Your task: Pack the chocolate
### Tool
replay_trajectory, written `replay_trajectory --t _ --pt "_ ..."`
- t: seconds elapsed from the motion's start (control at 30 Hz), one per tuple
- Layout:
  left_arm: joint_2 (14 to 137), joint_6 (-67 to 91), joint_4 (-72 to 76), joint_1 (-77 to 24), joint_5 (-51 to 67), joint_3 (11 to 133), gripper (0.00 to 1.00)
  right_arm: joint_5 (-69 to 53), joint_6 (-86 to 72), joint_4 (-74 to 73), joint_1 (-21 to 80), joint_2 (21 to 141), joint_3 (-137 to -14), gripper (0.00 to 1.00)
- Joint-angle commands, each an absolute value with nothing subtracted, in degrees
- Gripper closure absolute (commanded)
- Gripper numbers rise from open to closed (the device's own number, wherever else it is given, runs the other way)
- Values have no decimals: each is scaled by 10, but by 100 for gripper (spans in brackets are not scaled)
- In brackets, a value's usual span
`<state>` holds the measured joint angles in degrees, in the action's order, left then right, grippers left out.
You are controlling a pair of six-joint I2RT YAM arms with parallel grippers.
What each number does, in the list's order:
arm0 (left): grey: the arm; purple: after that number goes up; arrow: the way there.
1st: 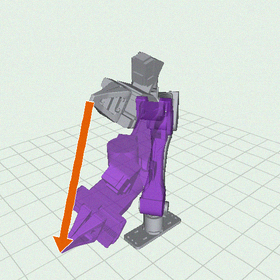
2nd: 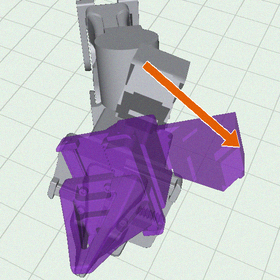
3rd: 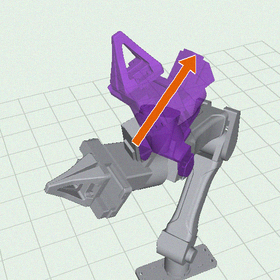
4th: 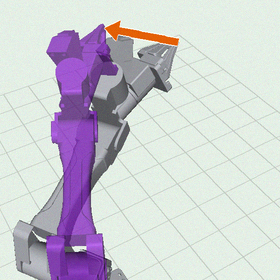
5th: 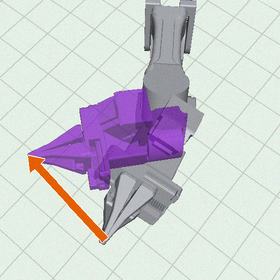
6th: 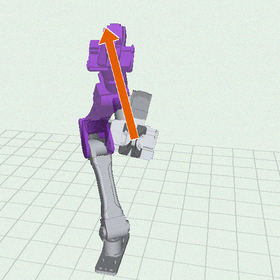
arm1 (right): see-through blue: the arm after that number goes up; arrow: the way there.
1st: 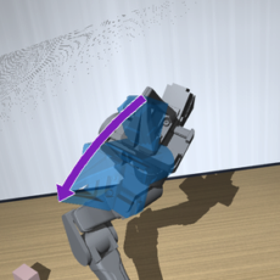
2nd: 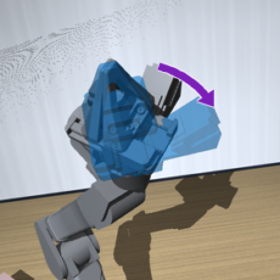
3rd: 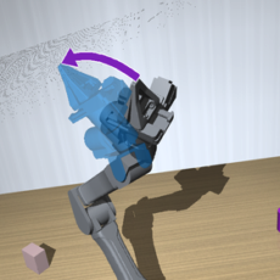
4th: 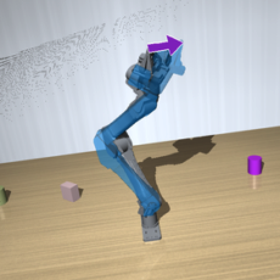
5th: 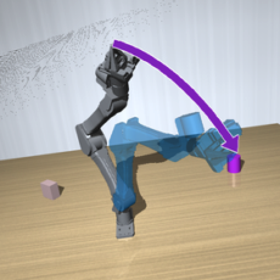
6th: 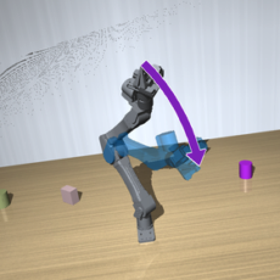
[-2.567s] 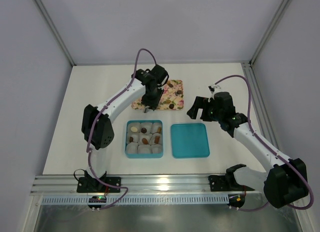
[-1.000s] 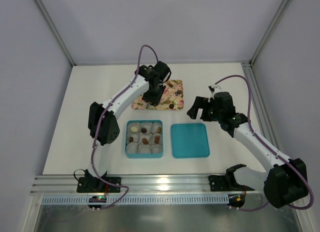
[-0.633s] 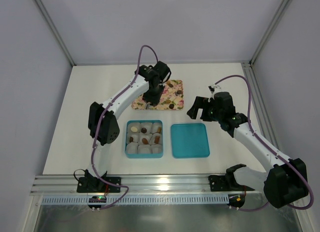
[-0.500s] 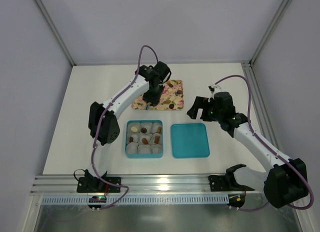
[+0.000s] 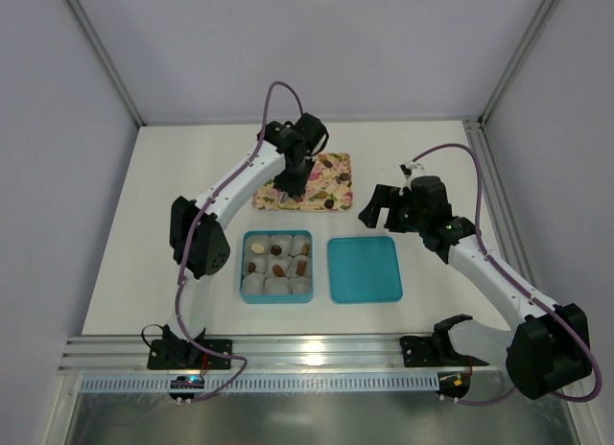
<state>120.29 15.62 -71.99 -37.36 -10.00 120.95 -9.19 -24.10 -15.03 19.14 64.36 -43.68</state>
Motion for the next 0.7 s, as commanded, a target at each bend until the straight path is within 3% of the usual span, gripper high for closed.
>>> replay_trajectory --t 0.0,0.67 --pt "1182 153 -731 -371 -113 1231 74 -93 -243 -128 193 642 -442 0" --pt "1109 172 -738 -371 -99 1193 74 -98 -247 -117 193 645 -435 0"
